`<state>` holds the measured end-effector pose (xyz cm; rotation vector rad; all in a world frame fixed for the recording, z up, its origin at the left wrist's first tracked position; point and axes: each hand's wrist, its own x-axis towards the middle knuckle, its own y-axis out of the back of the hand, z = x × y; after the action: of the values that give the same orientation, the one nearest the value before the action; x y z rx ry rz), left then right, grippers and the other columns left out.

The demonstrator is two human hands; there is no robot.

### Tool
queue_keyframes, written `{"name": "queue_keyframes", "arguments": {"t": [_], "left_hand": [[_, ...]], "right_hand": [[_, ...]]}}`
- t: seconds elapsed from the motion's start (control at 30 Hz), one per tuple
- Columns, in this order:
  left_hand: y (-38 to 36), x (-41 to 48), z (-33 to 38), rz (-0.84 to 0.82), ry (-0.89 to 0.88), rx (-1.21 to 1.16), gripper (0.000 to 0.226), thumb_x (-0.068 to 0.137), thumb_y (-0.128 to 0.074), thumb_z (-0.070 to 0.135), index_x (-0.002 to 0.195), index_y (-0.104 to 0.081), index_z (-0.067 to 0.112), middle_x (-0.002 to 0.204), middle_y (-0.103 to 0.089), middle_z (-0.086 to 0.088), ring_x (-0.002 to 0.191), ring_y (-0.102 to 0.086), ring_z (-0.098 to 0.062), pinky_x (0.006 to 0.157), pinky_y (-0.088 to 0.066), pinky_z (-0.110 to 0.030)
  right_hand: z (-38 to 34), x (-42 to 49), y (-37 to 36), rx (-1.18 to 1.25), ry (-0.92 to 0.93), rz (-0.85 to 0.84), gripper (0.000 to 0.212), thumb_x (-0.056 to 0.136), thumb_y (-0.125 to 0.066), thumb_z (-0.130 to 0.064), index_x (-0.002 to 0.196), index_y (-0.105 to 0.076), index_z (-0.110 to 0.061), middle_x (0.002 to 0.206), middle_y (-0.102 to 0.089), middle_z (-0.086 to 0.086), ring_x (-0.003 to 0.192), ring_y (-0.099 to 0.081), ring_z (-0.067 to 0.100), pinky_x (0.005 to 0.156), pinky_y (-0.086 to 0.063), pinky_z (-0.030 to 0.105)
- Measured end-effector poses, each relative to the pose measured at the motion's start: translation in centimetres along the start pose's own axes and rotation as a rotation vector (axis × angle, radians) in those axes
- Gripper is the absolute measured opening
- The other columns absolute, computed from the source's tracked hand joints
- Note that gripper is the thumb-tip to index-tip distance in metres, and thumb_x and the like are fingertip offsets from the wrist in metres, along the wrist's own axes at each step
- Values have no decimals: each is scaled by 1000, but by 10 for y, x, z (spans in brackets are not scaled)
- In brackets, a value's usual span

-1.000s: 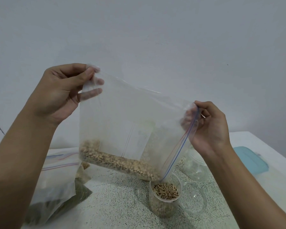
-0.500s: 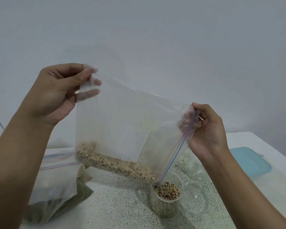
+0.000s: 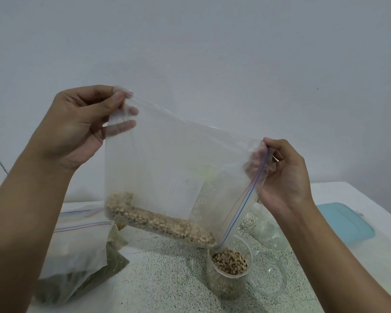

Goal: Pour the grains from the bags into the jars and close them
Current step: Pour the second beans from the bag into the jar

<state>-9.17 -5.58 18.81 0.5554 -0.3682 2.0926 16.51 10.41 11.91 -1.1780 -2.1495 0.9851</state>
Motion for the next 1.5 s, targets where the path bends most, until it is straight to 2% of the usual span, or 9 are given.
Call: {"name": "queue_keyframes", "arguments": {"t": [0.6, 0.7, 0.83, 0.9, 1.03, 1.17, 1.27, 1.4, 1.5], "left_hand": [[-1, -1, 3, 0, -10, -5, 38, 92, -59, 15, 125, -58, -5, 87, -73, 4, 85, -72, -13, 75, -61, -28], [0, 0, 3, -4, -9, 3, 27, 93, -59, 14, 113, -62, -3, 87, -73, 4, 84, -72, -13, 75, -61, -28], [0, 0, 3, -10, -5, -2, 15, 91, -60, 15, 98, -71, 7, 86, -73, 3, 85, -72, -13, 76, -61, -28], [0, -1, 4, -13, -7, -7, 15, 91, -61, 16, 97, -72, 8, 86, -73, 3, 85, -72, -14, 76, -61, -28], [0, -1, 4, -15, -9, 2, 25, 91, -60, 16, 110, -64, 0, 85, -73, 3, 85, -72, -13, 76, -60, -28], [0, 0, 3, -16, -12, -5, 16, 91, -60, 16, 100, -69, 6, 85, -73, 4, 85, -72, -13, 75, -61, -28], [0, 0, 3, -14, -13, -2, 17, 91, -60, 16, 102, -69, 6, 86, -74, 4, 84, -72, -12, 74, -60, -27], [1, 1, 3, -20, -13, -21, 19, 89, -62, 16, 83, -80, 18, 88, -74, 4, 83, -72, -12, 73, -61, -27], [0, 2, 3, -26, -12, -21, 21, 89, -62, 16, 82, -81, 19, 88, -74, 4, 83, -72, -12, 73, -61, -28]], "right_hand": [[0, 1, -1, 24, 9, -13, 35, 91, -58, -7, 56, -58, -16, 63, -53, -2, 55, -54, 10, 51, -39, 20], [0, 2, -1, 26, 7, -22, 31, 90, -59, -8, 60, -57, -16, 64, -53, -2, 55, -55, 10, 51, -39, 20], [0, 3, -1, 16, 4, -27, 32, 90, -59, -8, 59, -57, -16, 64, -53, -2, 55, -52, 10, 51, -38, 20], [0, 3, -1, 24, 0, -26, 31, 90, -59, -8, 61, -56, -16, 66, -52, -2, 56, -52, 10, 52, -38, 20], [-1, 4, -1, 22, -2, -28, 29, 89, -59, -8, 61, -57, -16, 67, -51, -2, 56, -53, 10, 52, -38, 20], [0, 5, -2, 23, -5, -24, 32, 90, -58, -8, 60, -58, -16, 66, -53, -2, 55, -54, 10, 51, -38, 20], [0, 5, -2, 22, -8, -22, 33, 91, -58, -8, 59, -58, -15, 65, -53, -2, 55, -53, 10, 50, -39, 20], [1, 4, -4, 30, -10, -8, 30, 92, -57, -7, 63, -55, -14, 63, -52, -2, 55, -51, 10, 49, -39, 20], [1, 4, -4, 34, -11, -3, 31, 92, -57, -7, 61, -55, -14, 61, -53, -2, 54, -50, 10, 49, -38, 19]]}}
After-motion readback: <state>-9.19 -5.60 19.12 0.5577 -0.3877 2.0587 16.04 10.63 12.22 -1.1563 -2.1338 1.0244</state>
